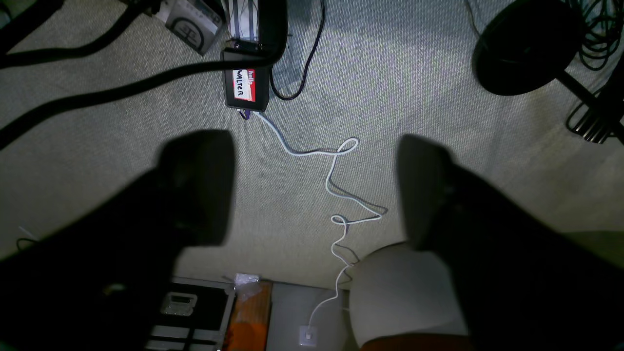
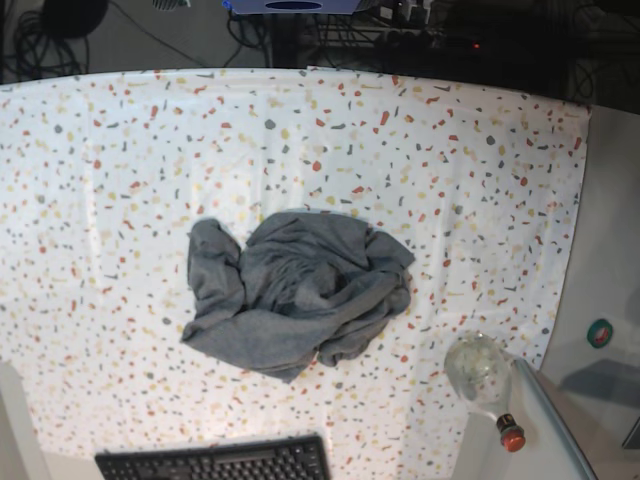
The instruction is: Layout the t-shirt on the table in an organized manner, then fold the t-shirt properly
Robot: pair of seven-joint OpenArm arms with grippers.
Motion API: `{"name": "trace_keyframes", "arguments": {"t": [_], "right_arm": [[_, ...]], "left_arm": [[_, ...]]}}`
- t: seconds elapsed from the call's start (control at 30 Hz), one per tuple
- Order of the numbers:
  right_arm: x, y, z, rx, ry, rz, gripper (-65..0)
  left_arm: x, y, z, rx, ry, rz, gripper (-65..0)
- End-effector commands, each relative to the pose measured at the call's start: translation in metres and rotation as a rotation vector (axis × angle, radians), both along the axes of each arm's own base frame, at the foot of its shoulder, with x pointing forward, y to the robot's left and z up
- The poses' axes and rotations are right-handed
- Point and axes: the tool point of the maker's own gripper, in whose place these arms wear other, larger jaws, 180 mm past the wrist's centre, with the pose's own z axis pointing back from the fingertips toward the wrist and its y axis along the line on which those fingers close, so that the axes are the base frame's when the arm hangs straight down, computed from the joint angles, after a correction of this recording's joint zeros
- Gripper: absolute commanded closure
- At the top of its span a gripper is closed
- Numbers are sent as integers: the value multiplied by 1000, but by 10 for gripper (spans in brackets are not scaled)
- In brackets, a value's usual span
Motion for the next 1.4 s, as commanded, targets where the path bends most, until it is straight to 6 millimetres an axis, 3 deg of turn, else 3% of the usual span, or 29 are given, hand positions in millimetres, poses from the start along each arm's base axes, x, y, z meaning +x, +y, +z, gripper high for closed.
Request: {"name": "trace_keyframes", "arguments": {"t": [0.0,0.1,0.23,0.3,0.8,0.87,0.9,0.97,1.0,1.03,1.23,1.37], "right_arm": [[-6,0,1,8,7,-1,-389],[-6,0,1,8,7,-3,-368],[-5,0,1,8,5,-1,-450],[-5,0,1,9,5,0,-480],[-3,-14,1,-12,2,5,-482],[-4,-13,1,-11,4,5,-462],[-4,-13,1,-11,4,5,-423],[-4,-13,1,-11,4,5,-261],[-4,-14,1,-12,4,5,-143],[-4,-15,1,-13,4,2,-20],[-8,-17,2,-21,10,-4,0],[-27,-8,5,-3,44,3,0]], "left_arm": [[-7,2,1,4,8,-10,-7],[-8,1,1,3,11,-9,-69],[-19,-1,2,0,28,-8,-326],[-22,-1,2,0,32,-10,-415],[-24,-1,2,0,35,-10,-426],[-24,-1,2,0,35,-10,-415],[-24,-1,2,-1,36,-11,-375],[-24,0,2,1,36,-12,-184],[-24,1,2,2,36,-12,-28],[-22,1,2,4,32,-13,0],[-22,11,3,18,31,-17,0],[-31,12,5,19,43,-18,0]]}}
